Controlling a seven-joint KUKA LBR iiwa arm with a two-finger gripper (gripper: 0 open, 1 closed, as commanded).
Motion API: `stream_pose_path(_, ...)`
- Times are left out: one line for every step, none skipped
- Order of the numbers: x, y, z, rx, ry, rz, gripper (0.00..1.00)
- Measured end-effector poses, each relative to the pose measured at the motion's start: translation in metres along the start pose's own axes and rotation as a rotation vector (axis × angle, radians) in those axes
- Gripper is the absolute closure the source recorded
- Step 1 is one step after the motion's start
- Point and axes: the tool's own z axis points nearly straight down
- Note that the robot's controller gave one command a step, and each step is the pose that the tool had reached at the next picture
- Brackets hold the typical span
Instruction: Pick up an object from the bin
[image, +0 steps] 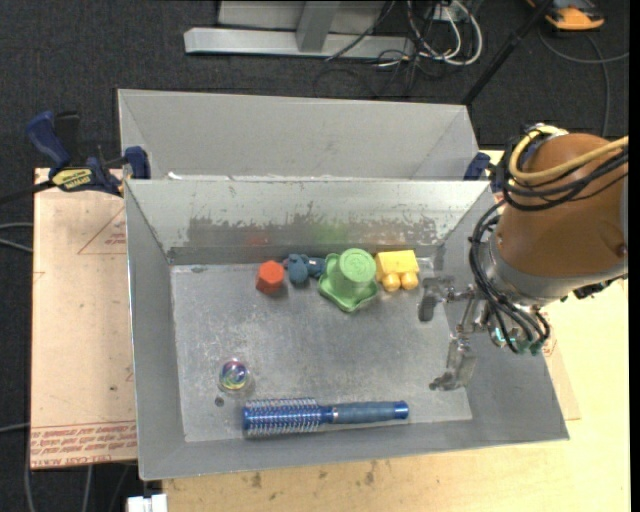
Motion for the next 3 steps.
stream_pose_path(0.004,0.052,0.126,-0.002,0.001,0.147,0.0)
stream_pose_path(0.007,0.082,0.17,-0.002,-0.014,0.139,0.0)
stream_pose_path(0.009,0.081,0.169,0.0,-0.007,0.14,1.0)
